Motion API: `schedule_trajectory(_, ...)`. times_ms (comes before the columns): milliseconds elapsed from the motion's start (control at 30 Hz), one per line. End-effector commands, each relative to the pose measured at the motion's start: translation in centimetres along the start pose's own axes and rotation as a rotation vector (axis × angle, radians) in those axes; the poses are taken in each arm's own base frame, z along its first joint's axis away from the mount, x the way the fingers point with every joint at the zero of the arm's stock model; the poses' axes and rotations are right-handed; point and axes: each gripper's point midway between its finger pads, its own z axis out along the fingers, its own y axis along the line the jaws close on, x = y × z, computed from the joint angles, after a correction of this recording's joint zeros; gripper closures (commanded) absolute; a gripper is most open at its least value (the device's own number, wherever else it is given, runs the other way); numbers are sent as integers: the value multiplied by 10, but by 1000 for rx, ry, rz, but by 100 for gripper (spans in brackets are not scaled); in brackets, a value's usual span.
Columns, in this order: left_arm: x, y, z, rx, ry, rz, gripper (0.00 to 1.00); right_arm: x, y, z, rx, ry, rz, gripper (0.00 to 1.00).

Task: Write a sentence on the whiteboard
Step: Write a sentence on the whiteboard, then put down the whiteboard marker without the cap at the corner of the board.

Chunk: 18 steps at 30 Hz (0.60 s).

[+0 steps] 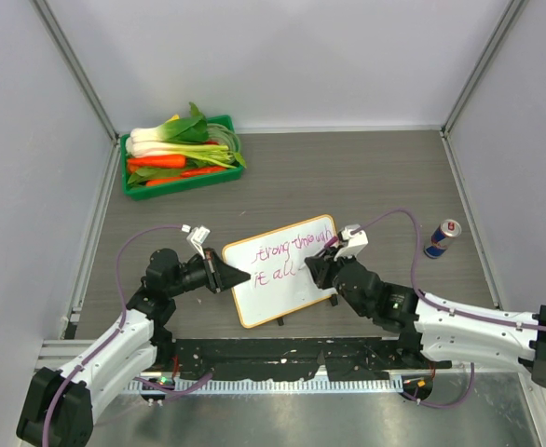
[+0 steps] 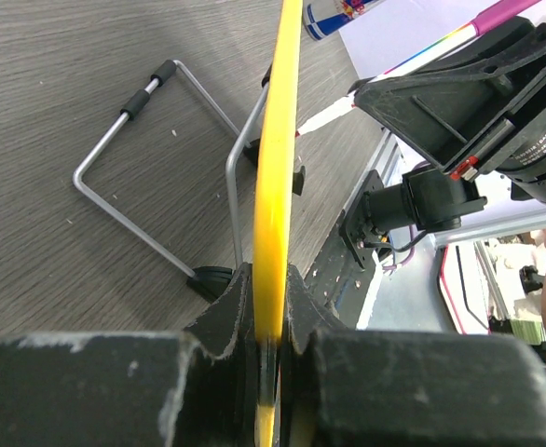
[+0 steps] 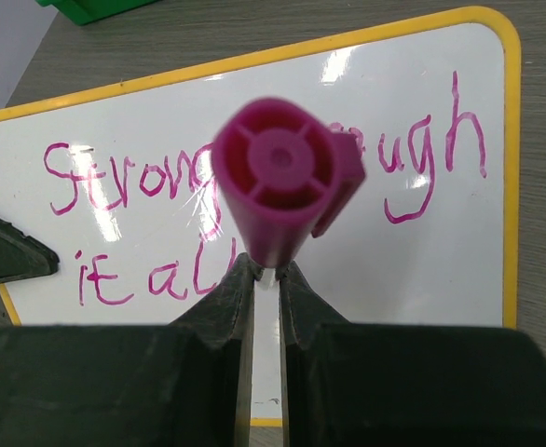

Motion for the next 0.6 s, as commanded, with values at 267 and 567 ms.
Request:
schedule_trajectory(267, 11, 35, -5, -142, 2, 30, 84, -32, 0, -22, -15, -63, 70, 99)
schedule_trajectory(567, 3, 38, -13, -193, -57, 52, 44, -33, 3, -30, -30, -29, 91, 99)
